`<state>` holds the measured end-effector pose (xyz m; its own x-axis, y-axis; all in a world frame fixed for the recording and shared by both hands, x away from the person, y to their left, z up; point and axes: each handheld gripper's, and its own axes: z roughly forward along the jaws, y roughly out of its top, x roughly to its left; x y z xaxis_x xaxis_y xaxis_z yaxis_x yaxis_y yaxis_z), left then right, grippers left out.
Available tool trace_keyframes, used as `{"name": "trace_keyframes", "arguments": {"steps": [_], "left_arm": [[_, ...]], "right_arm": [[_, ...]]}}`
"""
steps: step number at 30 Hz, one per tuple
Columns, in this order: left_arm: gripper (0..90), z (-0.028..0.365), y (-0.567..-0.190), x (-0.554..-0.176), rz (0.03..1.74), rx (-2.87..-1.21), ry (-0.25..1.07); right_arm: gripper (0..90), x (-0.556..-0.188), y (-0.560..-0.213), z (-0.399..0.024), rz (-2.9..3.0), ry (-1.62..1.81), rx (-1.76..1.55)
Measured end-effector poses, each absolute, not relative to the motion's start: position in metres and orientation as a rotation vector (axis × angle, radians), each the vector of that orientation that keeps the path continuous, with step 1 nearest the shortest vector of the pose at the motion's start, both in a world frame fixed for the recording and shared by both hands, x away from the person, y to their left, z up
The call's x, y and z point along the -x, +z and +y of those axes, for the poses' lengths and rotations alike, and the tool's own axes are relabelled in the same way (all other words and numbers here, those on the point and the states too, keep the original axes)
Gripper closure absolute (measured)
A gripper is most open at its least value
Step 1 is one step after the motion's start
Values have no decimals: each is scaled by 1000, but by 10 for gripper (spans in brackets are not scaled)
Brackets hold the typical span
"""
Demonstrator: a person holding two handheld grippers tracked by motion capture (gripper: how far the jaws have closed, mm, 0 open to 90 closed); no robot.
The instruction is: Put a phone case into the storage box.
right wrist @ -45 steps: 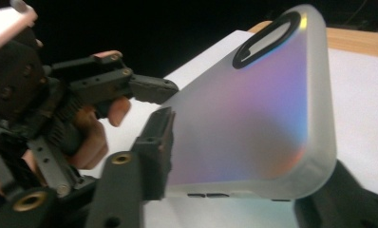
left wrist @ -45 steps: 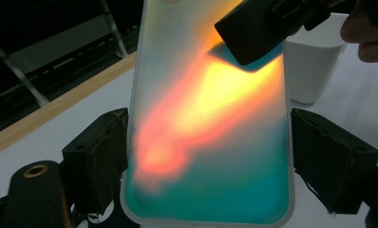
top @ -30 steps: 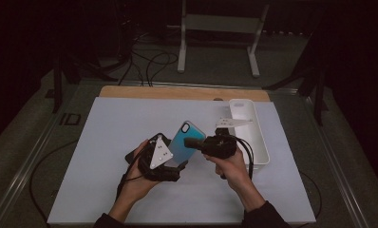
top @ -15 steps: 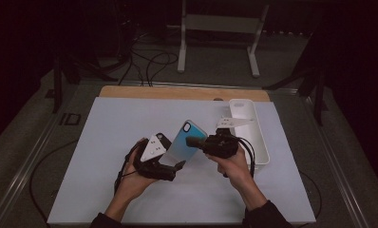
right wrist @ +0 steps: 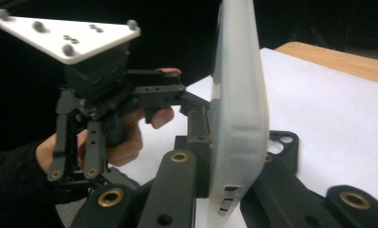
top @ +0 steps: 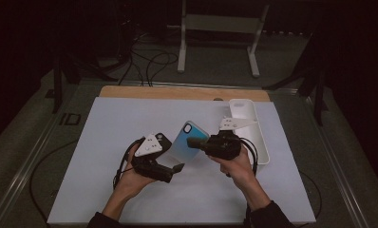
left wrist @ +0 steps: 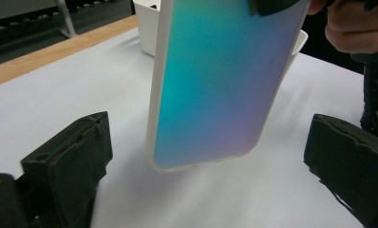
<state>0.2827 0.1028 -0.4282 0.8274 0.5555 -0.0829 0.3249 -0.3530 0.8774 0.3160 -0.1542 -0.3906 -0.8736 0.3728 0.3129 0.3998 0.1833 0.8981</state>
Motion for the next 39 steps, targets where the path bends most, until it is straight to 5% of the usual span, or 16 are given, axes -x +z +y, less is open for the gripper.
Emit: {"name": "trace_keyframes", "arguments": {"steps": [12, 33, 39], "left_arm": [[12, 100, -433, -284, 589, -1973, 142], [555, 101, -436, -281, 474, -1998, 56], [680, 97, -438, -279, 449, -2023, 57]], "right_arm": [[864, -309, -385, -151, -2399, -1845, 598], [853, -310, -382, -154, -2424, -1829, 451], [752, -311, -382, -157, -2455, -1837, 448]]}}
